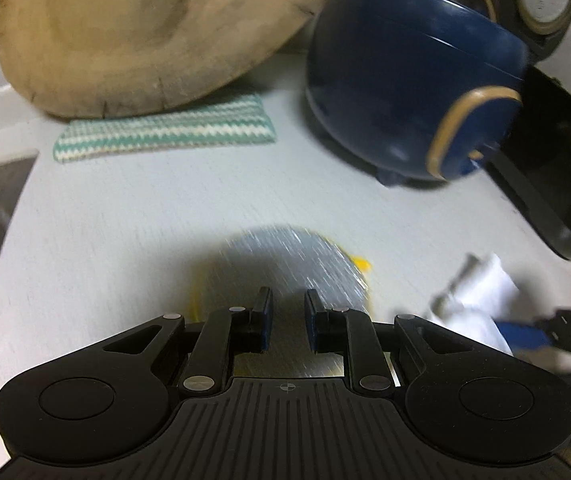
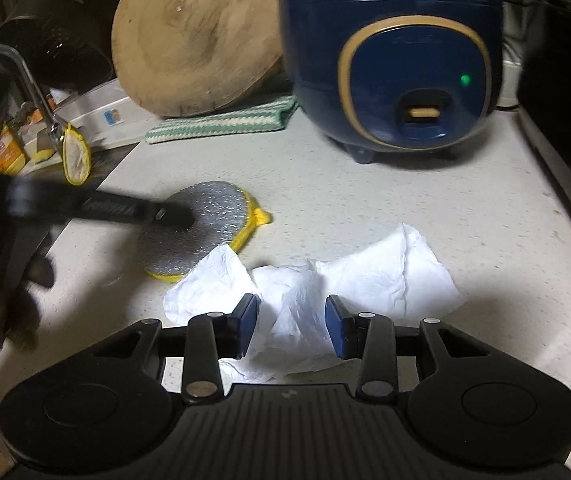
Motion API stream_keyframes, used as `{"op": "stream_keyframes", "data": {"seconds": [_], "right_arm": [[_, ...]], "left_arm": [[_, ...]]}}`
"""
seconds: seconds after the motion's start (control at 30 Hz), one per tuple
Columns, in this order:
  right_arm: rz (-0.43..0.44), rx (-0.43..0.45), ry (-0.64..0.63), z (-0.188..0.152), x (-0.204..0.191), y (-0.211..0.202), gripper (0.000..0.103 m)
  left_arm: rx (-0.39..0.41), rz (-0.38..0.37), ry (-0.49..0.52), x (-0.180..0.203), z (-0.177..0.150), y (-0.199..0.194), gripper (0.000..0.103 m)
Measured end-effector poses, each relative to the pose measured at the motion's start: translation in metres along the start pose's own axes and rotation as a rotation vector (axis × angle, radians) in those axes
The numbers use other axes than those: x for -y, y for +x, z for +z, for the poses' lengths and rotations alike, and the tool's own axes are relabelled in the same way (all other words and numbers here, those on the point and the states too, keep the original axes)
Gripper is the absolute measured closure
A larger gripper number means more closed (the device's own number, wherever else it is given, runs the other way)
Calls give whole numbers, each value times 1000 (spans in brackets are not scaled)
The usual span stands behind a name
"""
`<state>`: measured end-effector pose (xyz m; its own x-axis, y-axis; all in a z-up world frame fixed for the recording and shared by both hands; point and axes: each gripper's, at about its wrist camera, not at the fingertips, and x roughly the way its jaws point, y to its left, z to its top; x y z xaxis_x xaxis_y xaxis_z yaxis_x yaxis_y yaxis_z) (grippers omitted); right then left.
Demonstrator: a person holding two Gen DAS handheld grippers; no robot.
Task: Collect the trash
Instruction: 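Lower the open left gripper over the silver-and-yellow scrubber pad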
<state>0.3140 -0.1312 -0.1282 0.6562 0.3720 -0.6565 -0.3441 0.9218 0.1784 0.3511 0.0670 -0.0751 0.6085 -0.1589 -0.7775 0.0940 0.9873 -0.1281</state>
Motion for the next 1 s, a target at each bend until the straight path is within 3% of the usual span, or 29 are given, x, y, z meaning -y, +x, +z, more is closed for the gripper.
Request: {"op": "stream_keyframes", "data": {"seconds": [0.23, 0.47, 0.57, 0.7, 0.8, 1.0], "right_arm": [[13, -6, -2, -6, 0, -2, 65], [16, -7, -30, -6, -2, -2, 64], [-6, 13, -54, -5, 0, -8, 58], [3, 74, -74, 7, 7, -23, 35], [41, 86, -102, 24, 4, -21, 26], [89, 27, -205, 59, -27, 27, 23]], "left_arm": [[-51, -89, -33, 10, -37, -24, 83], [-1, -66, -136, -7, -55, -46, 83], [31, -31, -203, -18, -51, -53, 83], [78, -3, -278, -29, -55, -70, 83], [96, 18, -307, -34, -59, -80, 83], [123, 92, -353, -36, -68, -92, 83]]}}
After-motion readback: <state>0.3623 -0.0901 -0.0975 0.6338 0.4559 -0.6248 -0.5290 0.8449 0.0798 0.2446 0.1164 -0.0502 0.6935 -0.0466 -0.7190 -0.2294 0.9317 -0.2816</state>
